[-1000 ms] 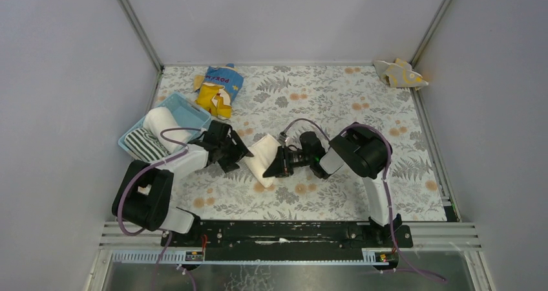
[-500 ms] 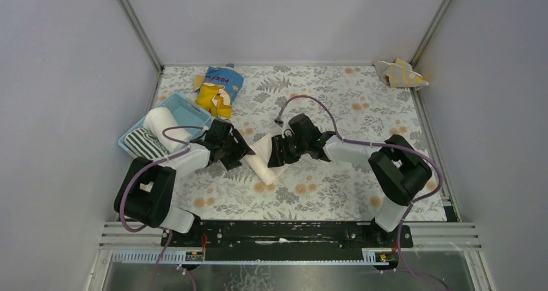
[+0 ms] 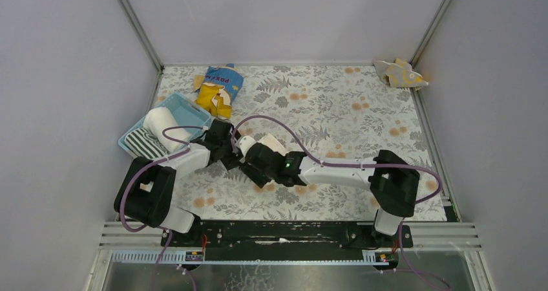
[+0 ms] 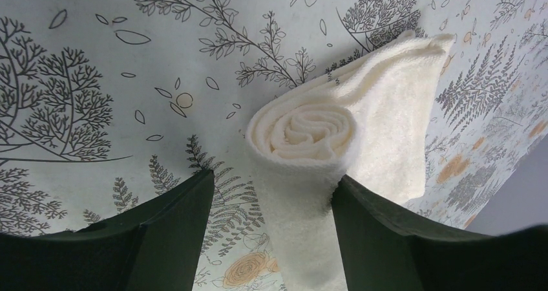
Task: Roll the towels
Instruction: Roll the towel at the center of the board.
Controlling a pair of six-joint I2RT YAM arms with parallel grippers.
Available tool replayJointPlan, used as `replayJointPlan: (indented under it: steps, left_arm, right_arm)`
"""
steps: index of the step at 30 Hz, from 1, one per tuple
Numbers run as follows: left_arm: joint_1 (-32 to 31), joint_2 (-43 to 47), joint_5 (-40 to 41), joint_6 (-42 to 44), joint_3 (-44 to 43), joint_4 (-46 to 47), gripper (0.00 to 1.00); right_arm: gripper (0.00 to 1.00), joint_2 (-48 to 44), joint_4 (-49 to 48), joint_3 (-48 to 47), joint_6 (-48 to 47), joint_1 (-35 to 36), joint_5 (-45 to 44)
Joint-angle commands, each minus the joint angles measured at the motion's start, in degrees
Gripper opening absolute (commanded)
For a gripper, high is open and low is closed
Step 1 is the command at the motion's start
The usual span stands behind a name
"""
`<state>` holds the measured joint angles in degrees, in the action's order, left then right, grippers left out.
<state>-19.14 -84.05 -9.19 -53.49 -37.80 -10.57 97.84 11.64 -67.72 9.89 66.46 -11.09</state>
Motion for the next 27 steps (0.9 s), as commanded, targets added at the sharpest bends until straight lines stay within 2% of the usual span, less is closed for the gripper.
replayJointPlan:
  steps: [1,7,14,19,22,25,27]
  left_arm:
    - [-0.02,-3.2,4.6,0.67,2.47,-2.84,0.66]
    - [-0.02,-3.74,4.18,0.67,2.22,-2.62,0.66]
    - [0.0,-4.14,4.25,0.59,1.85,-2.62,0.66]
    - [-0.02,-3.11,4.27,0.32,2.27,-2.57,0.68]
    - [-0.02,-1.57,4.75,0.23,2.62,-3.22,0.69]
    - [0.11,0.6,5.21,0.07,2.81,-4.24,0.72]
    - [0.49,2.46,5.16,-0.17,3.08,-4.95,0.75]
  right_arm:
    - [0.64,4.84,1.63,-2.79,-5.19,3.53,-15.41]
    - [0.64,10.89,3.12,-5.57,-6.58,6.4,-20.67]
    - [0.62,16.42,4.36,-5.97,-6.67,7.34,-22.24]
    - [0.54,19.3,5.41,-5.75,-5.65,7.37,-23.35]
    - [0.45,17.75,4.33,-4.96,-5.66,7.22,-17.19]
    - [0.31,15.39,3.49,-4.41,-5.5,5.89,-6.66]
    - [0.28,13.82,2.87,-3.87,-4.5,3.26,2.29]
